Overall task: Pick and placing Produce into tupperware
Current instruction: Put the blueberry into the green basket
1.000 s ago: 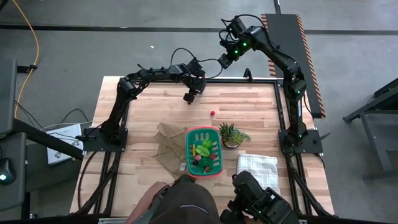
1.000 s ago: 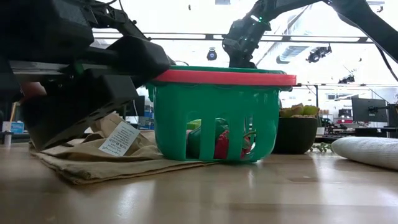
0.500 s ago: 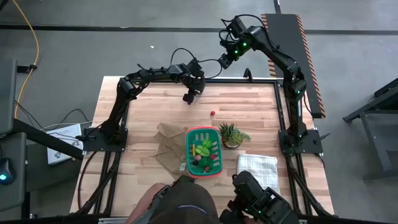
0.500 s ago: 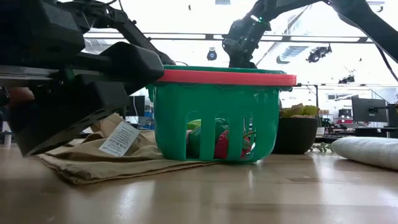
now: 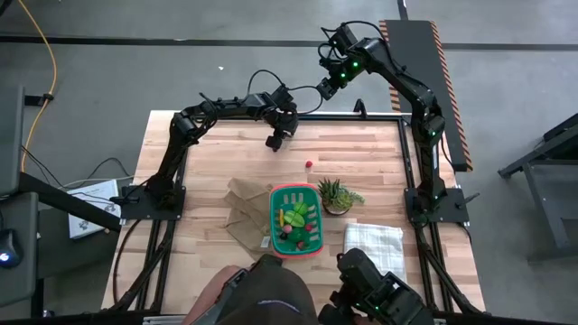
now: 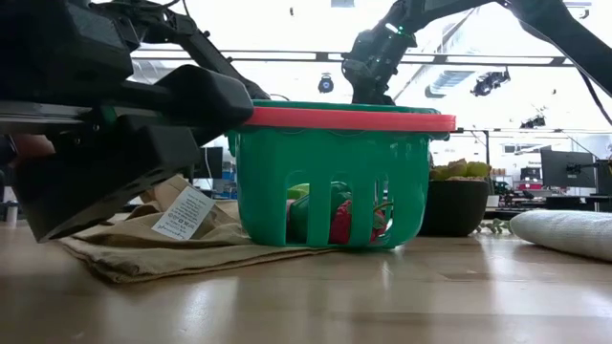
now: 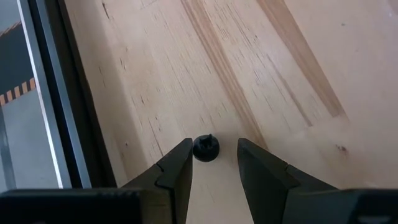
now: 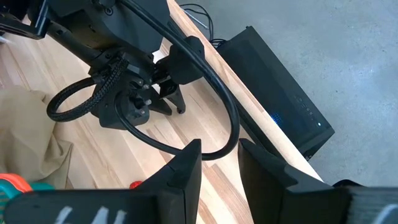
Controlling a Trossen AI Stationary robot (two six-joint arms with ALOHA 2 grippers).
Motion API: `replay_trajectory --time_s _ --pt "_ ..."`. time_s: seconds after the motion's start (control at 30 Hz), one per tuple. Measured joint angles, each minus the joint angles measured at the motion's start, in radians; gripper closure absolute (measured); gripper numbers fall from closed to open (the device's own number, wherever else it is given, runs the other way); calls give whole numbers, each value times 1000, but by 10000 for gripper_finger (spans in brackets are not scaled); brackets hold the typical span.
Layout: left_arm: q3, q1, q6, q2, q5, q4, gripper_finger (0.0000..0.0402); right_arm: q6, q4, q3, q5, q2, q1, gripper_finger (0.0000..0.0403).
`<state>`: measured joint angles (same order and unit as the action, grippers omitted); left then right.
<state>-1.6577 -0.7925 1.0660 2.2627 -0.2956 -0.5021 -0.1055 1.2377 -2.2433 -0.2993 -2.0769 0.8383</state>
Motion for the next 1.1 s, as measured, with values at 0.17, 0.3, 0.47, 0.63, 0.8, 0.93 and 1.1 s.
replay_trajectory --time_s 0.17,0.3,0.47,0.63,0.8,0.93,1.1 --pt "0 0 -3 0 0 4 284 0 0 0 0 0 0 307" --pt "0 0 -15 0 5 26 284 0 0 0 0 0 0 307" --pt "0 0 -18 0 7 27 284 0 0 0 0 0 0 307" --pt "0 0 -24 0 7 23 284 0 0 0 0 0 0 307" --pt "0 0 -27 4 7 21 284 0 0 0 0 0 0 306" --pt "0 0 -27 7 3 7 291 0 0 0 0 0 0 307" --pt "0 0 -29 7 1 4 316 0 0 0 0 0 0 307"
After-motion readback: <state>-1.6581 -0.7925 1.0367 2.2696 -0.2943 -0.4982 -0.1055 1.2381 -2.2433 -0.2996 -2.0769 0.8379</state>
